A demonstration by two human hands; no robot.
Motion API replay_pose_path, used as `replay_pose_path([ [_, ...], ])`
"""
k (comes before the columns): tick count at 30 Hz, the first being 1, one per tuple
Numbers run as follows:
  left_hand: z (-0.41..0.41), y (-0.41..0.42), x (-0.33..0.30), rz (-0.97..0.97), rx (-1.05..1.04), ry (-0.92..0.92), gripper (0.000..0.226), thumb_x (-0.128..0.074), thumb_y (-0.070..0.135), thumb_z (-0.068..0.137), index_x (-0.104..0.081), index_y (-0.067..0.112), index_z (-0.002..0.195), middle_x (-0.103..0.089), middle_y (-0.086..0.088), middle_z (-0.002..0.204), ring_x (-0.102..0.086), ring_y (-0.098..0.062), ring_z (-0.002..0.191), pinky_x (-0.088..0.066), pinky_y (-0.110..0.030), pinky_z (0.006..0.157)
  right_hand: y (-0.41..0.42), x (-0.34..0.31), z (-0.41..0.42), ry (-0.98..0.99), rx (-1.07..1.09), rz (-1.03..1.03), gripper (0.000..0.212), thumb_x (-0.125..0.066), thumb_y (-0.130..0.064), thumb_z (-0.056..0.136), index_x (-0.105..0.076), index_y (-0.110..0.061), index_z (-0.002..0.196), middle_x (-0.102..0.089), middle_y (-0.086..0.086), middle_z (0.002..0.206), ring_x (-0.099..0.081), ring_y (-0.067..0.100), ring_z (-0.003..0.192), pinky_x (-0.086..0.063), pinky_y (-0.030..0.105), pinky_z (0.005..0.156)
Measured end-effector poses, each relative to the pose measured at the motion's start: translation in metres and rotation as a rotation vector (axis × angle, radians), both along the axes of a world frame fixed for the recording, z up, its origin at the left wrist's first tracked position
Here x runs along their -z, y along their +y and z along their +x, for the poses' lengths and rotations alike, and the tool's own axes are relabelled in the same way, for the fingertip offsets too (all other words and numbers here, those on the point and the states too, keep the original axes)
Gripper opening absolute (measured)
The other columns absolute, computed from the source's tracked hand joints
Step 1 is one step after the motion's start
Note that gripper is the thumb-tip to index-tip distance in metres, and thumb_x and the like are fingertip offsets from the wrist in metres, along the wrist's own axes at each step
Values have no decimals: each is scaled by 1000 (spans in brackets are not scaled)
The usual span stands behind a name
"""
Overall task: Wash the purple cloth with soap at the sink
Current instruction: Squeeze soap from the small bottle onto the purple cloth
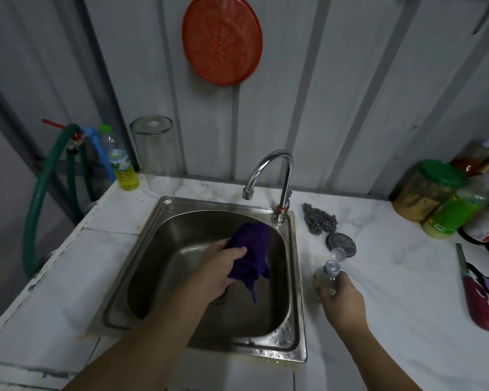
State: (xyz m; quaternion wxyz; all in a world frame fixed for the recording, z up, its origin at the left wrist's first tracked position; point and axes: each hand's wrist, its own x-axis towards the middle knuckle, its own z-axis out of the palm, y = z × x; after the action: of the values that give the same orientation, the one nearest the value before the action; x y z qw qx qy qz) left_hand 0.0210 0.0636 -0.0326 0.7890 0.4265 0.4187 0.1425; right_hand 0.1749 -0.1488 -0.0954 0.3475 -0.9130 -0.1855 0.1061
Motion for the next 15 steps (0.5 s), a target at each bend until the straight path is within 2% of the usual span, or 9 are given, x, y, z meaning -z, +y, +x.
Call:
replay_pose_path([
  [4, 1, 4, 2, -38, -19, -10, 41, -69, 3, 90, -61, 11, 130, -70, -21, 121, -73, -38, 103, -62, -44, 73, 19, -19, 1, -114, -85, 14, 18, -67, -25, 91, -57, -12, 99, -70, 12, 91, -66, 38, 87, -42, 34, 66],
  [7, 2, 3, -2, -50, -19, -11, 44, -68, 6, 91, -58, 11, 133, -68, -22, 126, -71, -39, 106, -63, -44, 72, 37, -42, 2, -323, -186, 5, 20, -70, -16, 84, -62, -9, 101, -68, 15, 92, -64, 39, 85, -43, 34, 65],
  [10, 2, 2, -5, -53, -23, -27, 46, -68, 7, 91, -58, 10, 135, -67, -21, 127, -71, -39, 107, -63, -44, 74, 53, -67, 3, -573, -284, -71, 35, -76, -13, 74, -66, -10, 107, -67, 17, 99, -62, 41, 87, -51, 45, 73],
  [12, 1, 0, -9, -47, -12, -38, 40, -65, 6, 93, -59, 7, 132, -70, -22, 122, -72, -38, 104, -62, -42, 70, 63, -85, 3, -718, -305, -126, 42, -78, -14, 69, -67, -13, 109, -66, 16, 102, -60, 41, 92, -50, 48, 78],
  [15, 0, -1, -13, -57, -8, -46, 36, -63, 6, 94, -60, 5, 130, -72, -22, 116, -73, -36, 98, -61, -39, 65, 79, -108, 7, -951, -370, -111, 37, -73, -7, 66, -70, -12, 102, -63, 15, 97, -59, 38, 90, -43, 48, 86],
])
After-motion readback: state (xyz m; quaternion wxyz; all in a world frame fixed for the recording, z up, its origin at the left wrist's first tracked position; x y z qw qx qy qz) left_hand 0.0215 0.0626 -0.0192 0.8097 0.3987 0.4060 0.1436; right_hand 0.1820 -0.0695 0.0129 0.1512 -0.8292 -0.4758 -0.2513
